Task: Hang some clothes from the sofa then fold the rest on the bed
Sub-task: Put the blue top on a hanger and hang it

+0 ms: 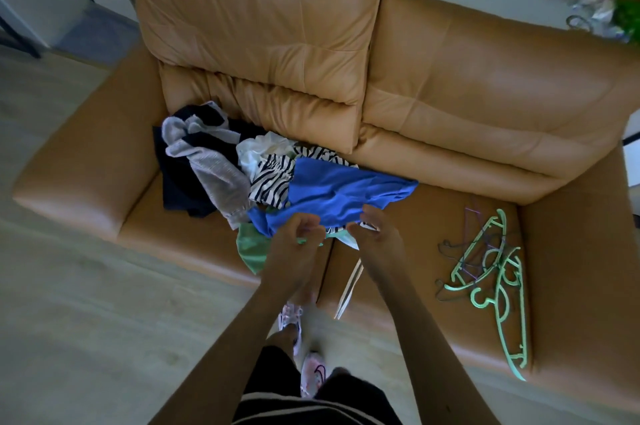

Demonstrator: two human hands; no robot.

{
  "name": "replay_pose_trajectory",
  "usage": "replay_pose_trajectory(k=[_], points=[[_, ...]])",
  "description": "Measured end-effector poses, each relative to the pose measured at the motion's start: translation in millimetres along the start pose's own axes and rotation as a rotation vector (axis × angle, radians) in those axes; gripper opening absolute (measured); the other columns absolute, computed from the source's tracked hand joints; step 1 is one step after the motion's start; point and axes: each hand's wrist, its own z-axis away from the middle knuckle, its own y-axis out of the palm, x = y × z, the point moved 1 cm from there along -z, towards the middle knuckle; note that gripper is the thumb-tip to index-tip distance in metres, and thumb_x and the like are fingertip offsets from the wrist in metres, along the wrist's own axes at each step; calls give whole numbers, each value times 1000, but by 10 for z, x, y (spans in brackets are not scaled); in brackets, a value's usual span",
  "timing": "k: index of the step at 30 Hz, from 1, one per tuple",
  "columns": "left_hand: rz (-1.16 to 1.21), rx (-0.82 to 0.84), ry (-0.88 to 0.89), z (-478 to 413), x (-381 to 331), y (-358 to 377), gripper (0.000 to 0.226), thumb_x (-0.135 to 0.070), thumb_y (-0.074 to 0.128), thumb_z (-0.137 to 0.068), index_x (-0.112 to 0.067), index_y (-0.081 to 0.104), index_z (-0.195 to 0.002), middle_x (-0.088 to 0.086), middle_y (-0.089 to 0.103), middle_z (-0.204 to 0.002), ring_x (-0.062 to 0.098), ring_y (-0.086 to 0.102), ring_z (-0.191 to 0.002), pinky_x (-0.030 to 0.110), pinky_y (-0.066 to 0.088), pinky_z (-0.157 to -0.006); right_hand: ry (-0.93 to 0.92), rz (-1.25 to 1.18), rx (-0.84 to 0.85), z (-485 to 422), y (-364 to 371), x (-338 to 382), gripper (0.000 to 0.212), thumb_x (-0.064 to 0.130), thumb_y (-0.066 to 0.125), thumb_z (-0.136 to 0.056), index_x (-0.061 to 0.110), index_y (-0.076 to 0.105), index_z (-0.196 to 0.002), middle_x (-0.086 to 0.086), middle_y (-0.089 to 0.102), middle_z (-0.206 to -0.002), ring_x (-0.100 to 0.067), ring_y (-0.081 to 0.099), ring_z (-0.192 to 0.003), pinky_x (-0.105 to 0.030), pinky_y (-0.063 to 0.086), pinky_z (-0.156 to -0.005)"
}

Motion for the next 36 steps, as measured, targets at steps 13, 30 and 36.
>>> replay_pose_trajectory(k=[13, 30, 36], points=[[-235, 222, -91, -1704, 771, 687, 20, -23, 63, -97, -12, 63, -114, 2, 64, -113, 12, 61, -103, 18, 44, -88, 223, 47, -25, -1840, 468, -818, 49, 15, 71, -91, 16, 54, -137, 1, 59, -125, -9, 63, -95, -17, 45, -70], [-261, 209, -210, -2551, 2206, 1638, 21, -25, 63, -95, -19, 63, -115, -6, 61, -116, 7, 59, -106, 7, 41, -77, 573, 24, -58, -3760, 580, -2826, 65, 11, 76, -81, 4, 40, -135, -9, 54, -104, -24, 54, -87, -34, 47, -69], [-212, 178, -230, -2565, 2255, 1617, 18, -25, 63, -95, -23, 63, -112, -10, 62, -114, 7, 60, -108, 39, 55, -90, 619, -21, -173, -4044, 753, -3162, 92, 32, 83, -47, 1, 52, -129, -20, 66, -104, -37, 68, -90, -41, 57, -68]])
